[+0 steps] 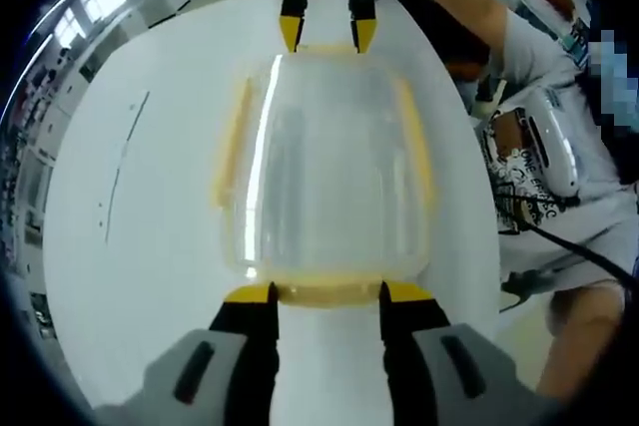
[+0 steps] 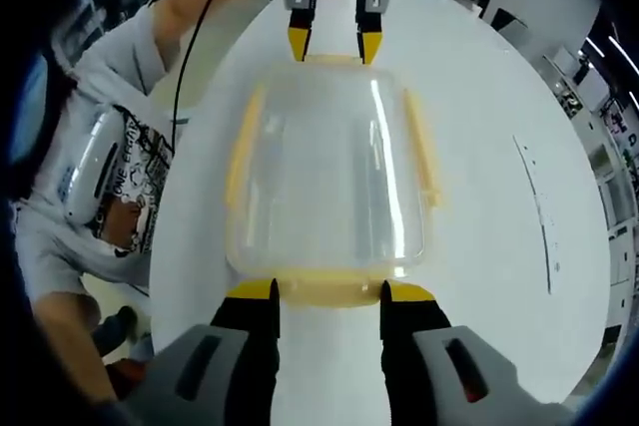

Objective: Snap each plastic latch of the storage box into its locked position after aligning the lid with the box until every specified latch is closed and the lid sits flush.

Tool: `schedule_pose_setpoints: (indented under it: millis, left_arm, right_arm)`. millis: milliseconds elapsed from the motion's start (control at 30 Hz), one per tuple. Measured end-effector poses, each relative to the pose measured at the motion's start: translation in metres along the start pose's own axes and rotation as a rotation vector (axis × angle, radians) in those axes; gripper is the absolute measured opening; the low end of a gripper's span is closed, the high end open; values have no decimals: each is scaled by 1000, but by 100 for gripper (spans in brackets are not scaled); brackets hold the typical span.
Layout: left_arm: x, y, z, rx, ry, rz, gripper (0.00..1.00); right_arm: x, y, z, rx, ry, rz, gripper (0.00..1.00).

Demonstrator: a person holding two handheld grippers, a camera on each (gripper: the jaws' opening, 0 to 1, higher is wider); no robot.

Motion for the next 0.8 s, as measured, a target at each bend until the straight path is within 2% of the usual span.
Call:
schedule_pose_setpoints:
  millis: [800]
  left_arm:
    - [2,-7,5,-1,4,21,40]
  right_arm:
    - [-3,0,1,-10,15,-1,39]
Point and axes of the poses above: the point that each gripper's makers call its tool centre point, and the gripper's own axes: z roughly forward along the fingers, x roughly to its left, y roughly out of its top, the point moved 10 cm from there along -z, roughly backward along the fingers, and after that the axes turned 6 degrees about -y, right-handed, at the moved point
